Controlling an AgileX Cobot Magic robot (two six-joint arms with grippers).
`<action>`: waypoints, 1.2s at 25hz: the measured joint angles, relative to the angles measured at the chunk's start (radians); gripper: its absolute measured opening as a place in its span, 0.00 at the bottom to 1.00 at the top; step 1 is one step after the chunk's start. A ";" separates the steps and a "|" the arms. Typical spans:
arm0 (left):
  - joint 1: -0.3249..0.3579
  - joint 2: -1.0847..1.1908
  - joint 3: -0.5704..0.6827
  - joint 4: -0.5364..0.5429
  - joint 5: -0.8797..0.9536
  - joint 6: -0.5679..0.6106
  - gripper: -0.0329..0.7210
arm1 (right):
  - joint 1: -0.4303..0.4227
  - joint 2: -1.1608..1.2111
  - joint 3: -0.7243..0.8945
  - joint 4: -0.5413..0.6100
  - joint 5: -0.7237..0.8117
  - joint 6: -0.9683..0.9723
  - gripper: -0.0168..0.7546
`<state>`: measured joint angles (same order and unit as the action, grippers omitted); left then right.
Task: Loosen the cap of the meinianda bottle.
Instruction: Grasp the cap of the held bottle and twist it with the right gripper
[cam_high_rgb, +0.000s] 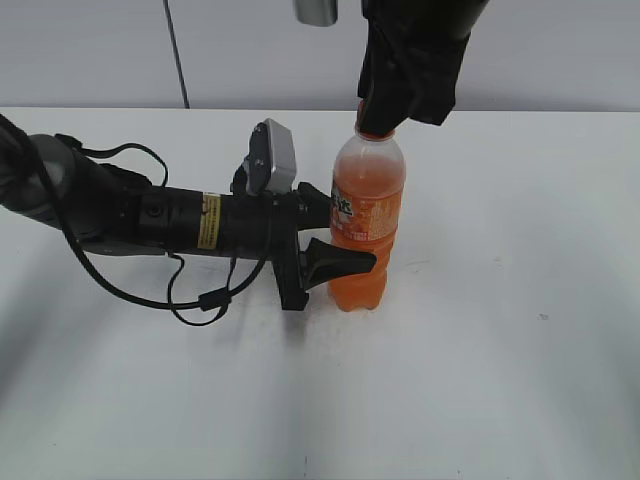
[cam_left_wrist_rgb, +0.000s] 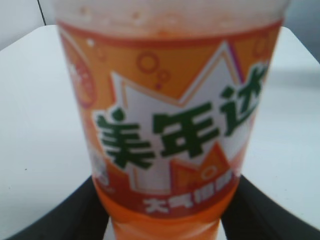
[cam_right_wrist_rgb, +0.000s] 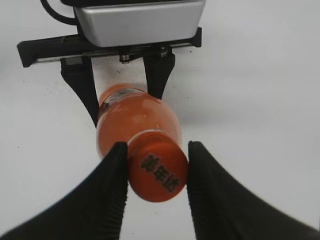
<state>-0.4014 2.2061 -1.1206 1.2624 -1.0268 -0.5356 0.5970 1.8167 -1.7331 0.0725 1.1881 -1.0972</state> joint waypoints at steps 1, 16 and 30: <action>0.000 0.000 0.000 0.000 0.000 0.000 0.57 | 0.000 0.000 0.000 0.000 0.001 0.022 0.38; 0.001 0.000 0.000 0.003 -0.004 0.000 0.57 | -0.001 -0.086 -0.015 0.098 0.026 0.680 0.70; 0.001 0.000 0.000 0.003 -0.004 0.000 0.57 | -0.001 -0.034 -0.015 0.013 0.012 1.366 0.65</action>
<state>-0.4002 2.2061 -1.1206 1.2654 -1.0306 -0.5356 0.5959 1.7828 -1.7478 0.0852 1.1997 0.2687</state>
